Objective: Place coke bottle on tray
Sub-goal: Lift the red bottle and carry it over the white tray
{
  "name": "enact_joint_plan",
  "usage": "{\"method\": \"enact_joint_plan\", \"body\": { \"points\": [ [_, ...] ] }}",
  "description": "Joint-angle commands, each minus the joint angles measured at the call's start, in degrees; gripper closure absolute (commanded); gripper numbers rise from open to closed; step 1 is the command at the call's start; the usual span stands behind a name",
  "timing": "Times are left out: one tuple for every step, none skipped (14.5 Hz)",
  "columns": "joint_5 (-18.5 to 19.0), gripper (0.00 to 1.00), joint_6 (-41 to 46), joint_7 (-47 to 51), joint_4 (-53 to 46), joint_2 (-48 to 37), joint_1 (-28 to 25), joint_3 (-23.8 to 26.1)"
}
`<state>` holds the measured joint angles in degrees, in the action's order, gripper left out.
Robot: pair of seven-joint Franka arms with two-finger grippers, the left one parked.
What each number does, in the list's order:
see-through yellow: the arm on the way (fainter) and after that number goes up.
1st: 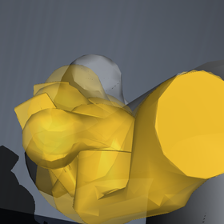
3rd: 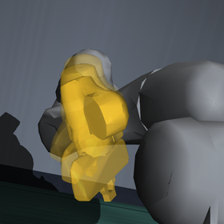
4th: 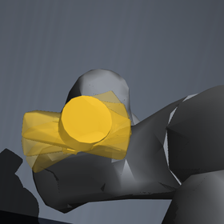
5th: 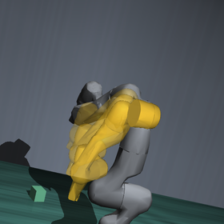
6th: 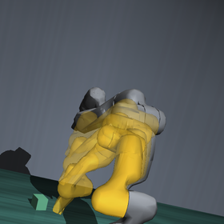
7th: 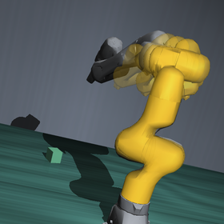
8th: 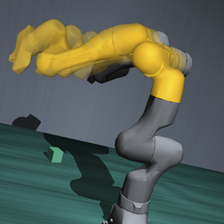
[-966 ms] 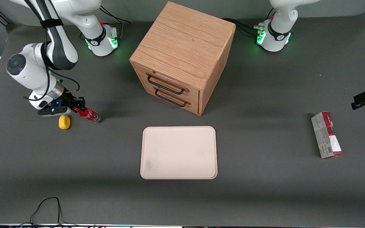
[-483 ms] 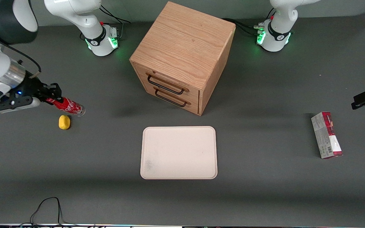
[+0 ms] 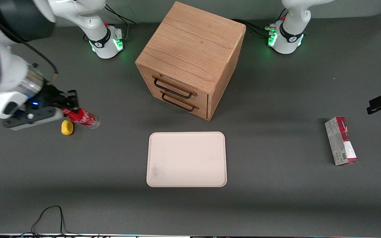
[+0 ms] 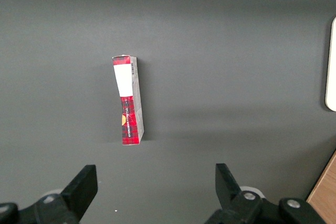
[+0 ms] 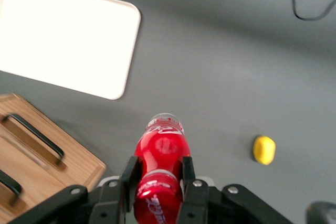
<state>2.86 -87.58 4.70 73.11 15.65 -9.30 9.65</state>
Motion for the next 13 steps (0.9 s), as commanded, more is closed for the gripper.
{"method": "enact_joint_plan", "body": {
  "points": [
    [3.02,1.0,-0.47,8.11,-10.35,10.51,-0.1,7.64],
    [5.82,1.0,-3.62,9.09,-11.23,13.24,-0.1,10.19],
    [7.76,1.0,-6.7,9.36,-11.41,15.96,-0.1,12.21],
    [8.3,1.0,-10.12,10.4,-11.32,18.51,-0.19,13.19],
    [9.7,1.0,-13.81,12.59,-11.32,21.15,-0.89,13.55],
    [12.84,1.0,-17.85,14.0,-11.32,24.05,-1.59,14.08],
    [16.44,1.0,-21.63,14.37,-11.06,26.6,-1.68,15.73],
    [19.09,1.0,-24.37,14.46,-10.89,28.89,-1.68,16.27],
    [20.68,1.0,-27.09,14.37,-10.8,30.65,-1.68,16.28],
    [21.48,1.0,-29.82,14.37,-10.62,32.23,-1.68,16.28],
    [21.75,1.0,-32.11,14.37,-10.62,33.64,-1.68,16.28],
    [21.93,1.0,-34.13,14.37,-10.53,34.79,-1.68,16.1],
    [22.71,1.0,-35.37,14.37,-10.53,35.76,-1.68,15.93]
  ]
}}
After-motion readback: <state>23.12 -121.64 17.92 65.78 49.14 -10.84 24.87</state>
